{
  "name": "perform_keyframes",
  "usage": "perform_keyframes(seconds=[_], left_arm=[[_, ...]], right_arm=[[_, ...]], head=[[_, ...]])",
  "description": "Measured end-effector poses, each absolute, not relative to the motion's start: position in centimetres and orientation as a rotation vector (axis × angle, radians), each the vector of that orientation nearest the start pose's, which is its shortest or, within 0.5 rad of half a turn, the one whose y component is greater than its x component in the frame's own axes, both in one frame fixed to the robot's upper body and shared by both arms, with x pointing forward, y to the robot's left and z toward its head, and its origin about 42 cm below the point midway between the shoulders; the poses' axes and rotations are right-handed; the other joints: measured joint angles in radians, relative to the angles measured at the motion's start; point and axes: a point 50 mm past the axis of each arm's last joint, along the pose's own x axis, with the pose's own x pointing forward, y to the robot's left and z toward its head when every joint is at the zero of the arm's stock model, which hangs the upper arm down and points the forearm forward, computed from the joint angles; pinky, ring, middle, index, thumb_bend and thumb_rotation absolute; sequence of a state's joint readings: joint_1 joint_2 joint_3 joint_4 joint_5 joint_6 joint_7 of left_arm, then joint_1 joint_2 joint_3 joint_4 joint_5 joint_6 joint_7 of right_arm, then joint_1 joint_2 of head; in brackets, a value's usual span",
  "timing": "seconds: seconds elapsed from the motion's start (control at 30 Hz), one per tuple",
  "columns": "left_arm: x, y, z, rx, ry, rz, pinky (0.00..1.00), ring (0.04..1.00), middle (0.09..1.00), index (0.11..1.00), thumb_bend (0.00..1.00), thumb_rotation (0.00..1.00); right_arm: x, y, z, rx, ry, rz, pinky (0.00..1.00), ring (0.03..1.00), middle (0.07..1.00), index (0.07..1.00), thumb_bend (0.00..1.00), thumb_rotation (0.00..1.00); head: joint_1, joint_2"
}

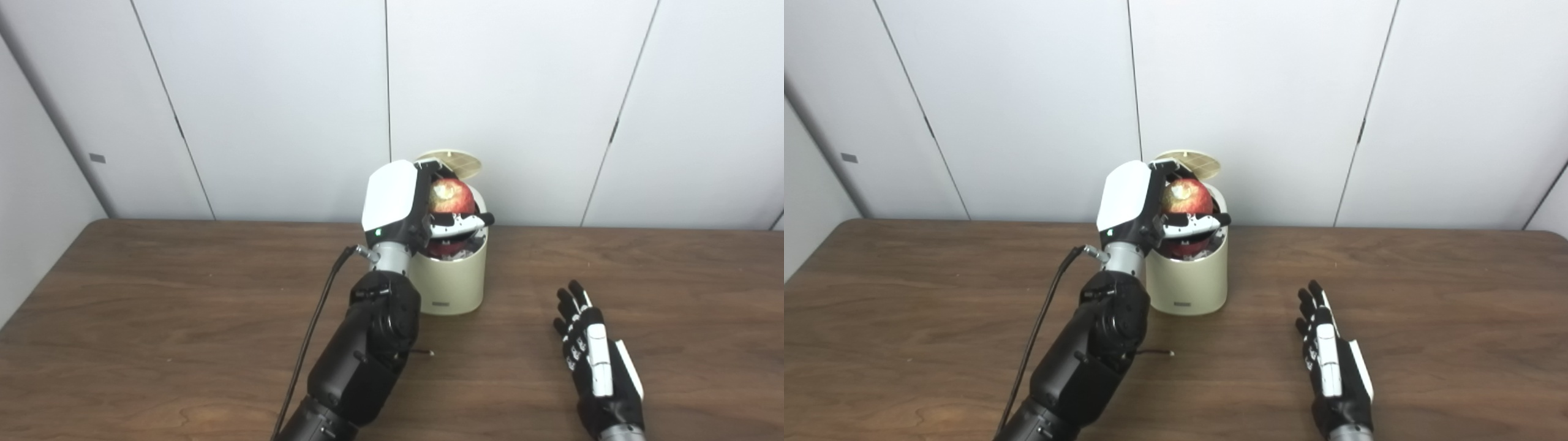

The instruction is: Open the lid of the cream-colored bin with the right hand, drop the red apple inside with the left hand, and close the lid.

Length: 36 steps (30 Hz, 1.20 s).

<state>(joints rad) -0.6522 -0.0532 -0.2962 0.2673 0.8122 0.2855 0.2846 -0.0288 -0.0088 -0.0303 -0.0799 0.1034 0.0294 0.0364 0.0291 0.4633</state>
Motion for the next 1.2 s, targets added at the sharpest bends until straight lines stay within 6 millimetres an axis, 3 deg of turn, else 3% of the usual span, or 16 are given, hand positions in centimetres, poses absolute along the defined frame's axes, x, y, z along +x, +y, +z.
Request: perform_keyframes(seconds=[0.27,0.47,0.53,0.6,0.93,0.97,1.03,1.2], left_arm=[[44.0,7.0,25.2,0.874,-0.398,0.113,0.32,0.476,0.592,0.455,0.46,0.00],[43.8,6.7,24.9,0.952,-0.392,0.097,0.36,0.514,0.549,0.479,0.47,0.00],[43.8,6.5,24.9,0.979,-0.388,0.094,0.43,0.638,0.650,0.486,0.46,0.00],[43.9,6.4,25.0,1.007,-0.380,0.089,0.53,0.699,0.706,0.489,0.51,0.03],[43.7,6.2,25.4,1.039,-0.344,0.077,0.56,0.707,0.722,0.493,0.52,0.05],[43.7,6.2,25.4,1.042,-0.345,0.078,0.56,0.705,0.724,0.559,0.72,0.02],[43.7,6.1,25.4,1.049,-0.346,0.079,0.56,0.713,0.737,0.625,0.89,0.00],[43.7,6.0,25.5,1.046,-0.341,0.075,0.55,0.716,0.756,0.670,0.95,0.00]], right_arm=[[29.1,-22.1,12.4,0.076,-0.078,0.019,1.00,1.000,0.972,1.000,0.54,1.00],[29.0,-22.4,12.4,0.077,-0.077,0.012,1.00,0.999,0.964,1.000,0.54,1.00],[29.0,-22.5,12.5,0.075,-0.076,0.010,0.99,0.998,0.961,0.999,0.55,1.00],[29.0,-22.6,12.5,0.072,-0.075,0.009,1.00,0.996,0.959,1.000,0.54,1.00],[29.0,-22.8,12.4,0.066,-0.073,0.009,0.97,0.981,0.935,0.991,0.54,1.00],[29.0,-22.8,12.4,0.064,-0.073,0.009,0.97,0.978,0.931,0.989,0.53,1.00],[29.0,-23.0,12.4,0.060,-0.073,0.007,0.97,0.975,0.925,0.985,0.53,1.00],[29.0,-23.2,12.4,0.065,-0.073,0.002,0.99,0.977,0.923,0.984,0.54,1.00]], head=[[-0.005,0.009],[-0.002,0.014],[0.002,0.014],[0.005,0.014],[0.011,0.012],[0.012,0.014],[0.012,0.012],[0.012,0.008]])
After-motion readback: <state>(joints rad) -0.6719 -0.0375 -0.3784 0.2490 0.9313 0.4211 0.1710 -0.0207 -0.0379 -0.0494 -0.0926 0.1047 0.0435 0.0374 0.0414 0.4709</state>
